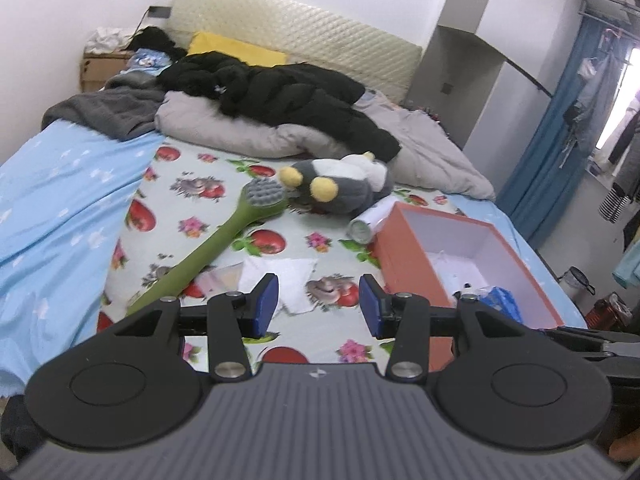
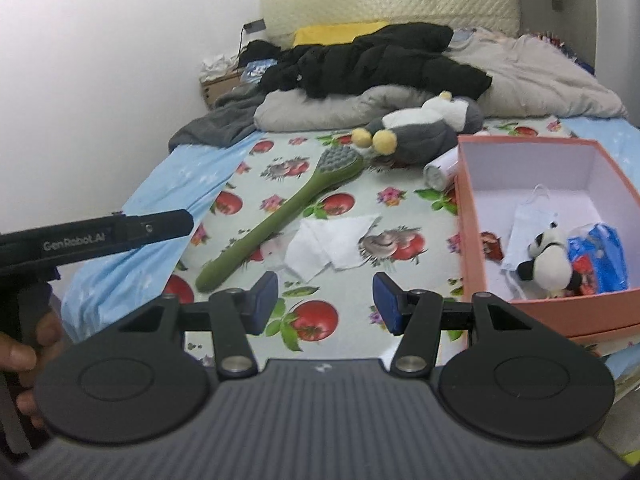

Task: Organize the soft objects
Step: 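Move both open tools back toward the towel and clear bag on the bed, then grasp the clear bag with sponge with the left tool while the right tool grasps the white towel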

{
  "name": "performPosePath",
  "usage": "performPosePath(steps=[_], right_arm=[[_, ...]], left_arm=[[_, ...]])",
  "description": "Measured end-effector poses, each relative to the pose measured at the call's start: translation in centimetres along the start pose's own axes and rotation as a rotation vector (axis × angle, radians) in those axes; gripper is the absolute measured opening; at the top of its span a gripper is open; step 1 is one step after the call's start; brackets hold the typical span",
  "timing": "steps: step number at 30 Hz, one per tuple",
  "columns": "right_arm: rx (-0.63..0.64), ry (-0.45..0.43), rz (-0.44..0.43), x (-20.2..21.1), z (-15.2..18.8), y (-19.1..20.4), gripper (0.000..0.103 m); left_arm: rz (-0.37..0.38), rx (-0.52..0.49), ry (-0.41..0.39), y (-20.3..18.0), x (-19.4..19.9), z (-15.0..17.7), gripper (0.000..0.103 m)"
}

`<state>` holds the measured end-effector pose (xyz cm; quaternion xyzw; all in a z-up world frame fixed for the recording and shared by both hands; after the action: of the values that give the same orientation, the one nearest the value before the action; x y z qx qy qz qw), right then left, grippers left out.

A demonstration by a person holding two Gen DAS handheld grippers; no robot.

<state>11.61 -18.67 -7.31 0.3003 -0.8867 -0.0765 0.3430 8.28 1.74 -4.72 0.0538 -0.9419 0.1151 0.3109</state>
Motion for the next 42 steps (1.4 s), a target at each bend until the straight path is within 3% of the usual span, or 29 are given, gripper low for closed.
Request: performPosePath(steps=[12,30,31,34,35,42], right_arm=[[-0.019,0.095,-0.015,-5.6,0.6,-0.6,0.056],[-0.007,0.196,-0.042,-17.7,-1.2,-3.6,0.056],[-0.010,0.202,-0.052,-18.6,-1.1,-3.8,0.057],[-0.021,0.216,-0.072,-20.9,-0.9,-4.3,0.079],[-0.019,0.218,-0.077,-21.7,-0.8,-4.4,0.081],[0.044,0.227,-0.062,-26.3,-0.5,-5.6,0.083]], left_arm=[[-0.055,0.037,0.063,3.1,-6.4,0.1,0.049],[-0.062,0.078,0.163,6.5,-21.4,-0.3,0.049],[-0.060,0.077,0.167,6.6,-22.3,-0.1,0.049],[-0.058,0.075,0.179,6.9,-24.6,0.2,0.049],[-0.057,0.077,0.183,7.0,-25.3,0.4,0.049],[-0.060,0.115,0.217,7.4,-29.5,0.9,0.049]])
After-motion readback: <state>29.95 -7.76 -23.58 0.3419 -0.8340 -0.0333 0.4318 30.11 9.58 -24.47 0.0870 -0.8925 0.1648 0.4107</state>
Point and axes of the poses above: each gripper's, at about its wrist camera, not at the fingertips, and x roughly against the way its jaws point, y to its left, z to its underside, the point moved 7 cm from there along -x, roughly the way its jaws point, and after that the axes turned 11 degrees about -z, right-handed, at the moved point
